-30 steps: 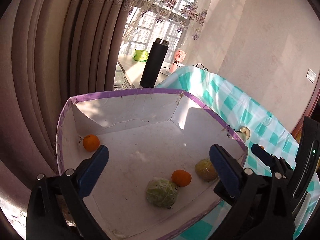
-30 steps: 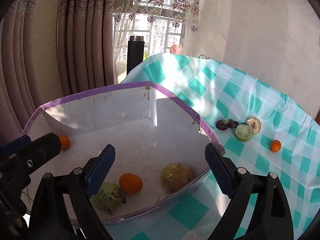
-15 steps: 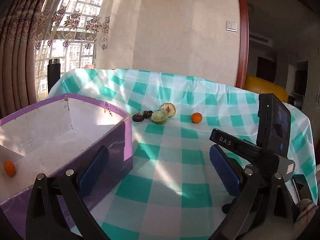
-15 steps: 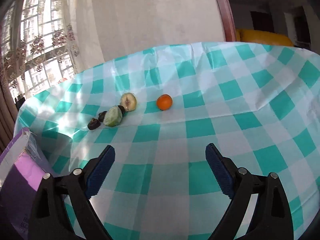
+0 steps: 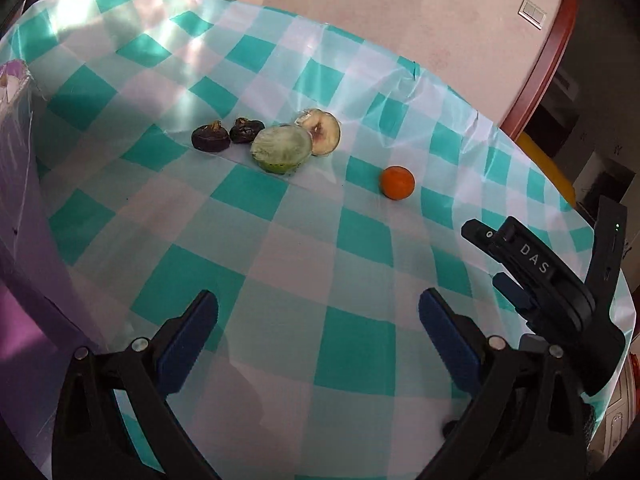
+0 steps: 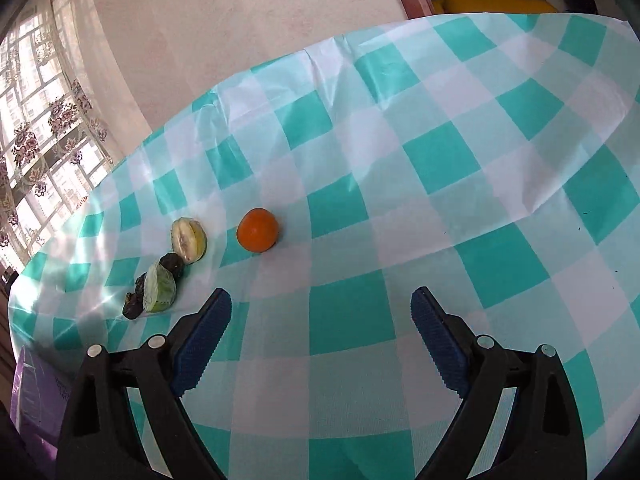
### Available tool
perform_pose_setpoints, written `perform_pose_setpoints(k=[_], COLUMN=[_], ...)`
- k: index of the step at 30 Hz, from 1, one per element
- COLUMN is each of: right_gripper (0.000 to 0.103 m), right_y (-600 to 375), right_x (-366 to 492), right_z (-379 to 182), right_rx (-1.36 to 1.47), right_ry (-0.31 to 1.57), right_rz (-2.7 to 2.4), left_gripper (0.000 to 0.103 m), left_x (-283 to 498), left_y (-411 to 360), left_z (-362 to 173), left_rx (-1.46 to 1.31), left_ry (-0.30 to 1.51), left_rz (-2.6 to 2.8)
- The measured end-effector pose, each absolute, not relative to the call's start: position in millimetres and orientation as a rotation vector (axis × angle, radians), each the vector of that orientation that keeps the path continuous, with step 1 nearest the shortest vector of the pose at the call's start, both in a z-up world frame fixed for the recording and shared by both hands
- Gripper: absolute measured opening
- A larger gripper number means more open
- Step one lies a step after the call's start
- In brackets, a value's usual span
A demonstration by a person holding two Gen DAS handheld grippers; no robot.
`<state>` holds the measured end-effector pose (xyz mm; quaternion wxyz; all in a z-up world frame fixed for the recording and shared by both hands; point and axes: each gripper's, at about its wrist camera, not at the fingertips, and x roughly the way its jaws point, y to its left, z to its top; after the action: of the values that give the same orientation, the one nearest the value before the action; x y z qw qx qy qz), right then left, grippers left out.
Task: Organize fruits
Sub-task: 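Move both tools back over the remaining fruits on the table, then grasp the wrapped green melon half with the left tool while the right tool grasps the orange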
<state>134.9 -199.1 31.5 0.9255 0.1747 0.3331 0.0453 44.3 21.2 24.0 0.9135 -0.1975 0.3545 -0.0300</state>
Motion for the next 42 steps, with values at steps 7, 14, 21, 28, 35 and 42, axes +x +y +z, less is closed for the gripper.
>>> perform_pose_setpoints(k=[7,14,21,28,35,42], right_gripper=[0.089,0.079,0.066,0.065,0.048,0.042], right_y=[-160.5,-128.8,-128.0,-121.6,-119.0,-133.0], right_x=[201.2,239.6,255.5,258.0,259.4,259.4], right_z=[30.9,24.0,15.6,14.0,14.5,15.1], right_rx=[0.197,0.072,0.095,0.064,0.075,0.16], right_ry=[0.776,0.838,0.887,0.894,0.887,0.878], right_rz=[0.19,0.223,0.172,0.149,0.168,0.188], left_gripper=[0.101,0.101,0.101,0.101,0.058,0.058], left_x=[100.2,140.6,172.9,214.5,227.0,218.6], left_y=[26.3,56.5,46.7,42.6,28.6,34.7], left_z=[25.6,21.7,24.2,18.7,22.1,27.8], left_rx=[-0.403,-0.489,-0.386,-0.308,-0.206,-0.247], left_ry=[0.746,0.769,0.784,0.887,0.877,0.831], left_rz=[0.054,0.138,0.175,0.278,0.253,0.23])
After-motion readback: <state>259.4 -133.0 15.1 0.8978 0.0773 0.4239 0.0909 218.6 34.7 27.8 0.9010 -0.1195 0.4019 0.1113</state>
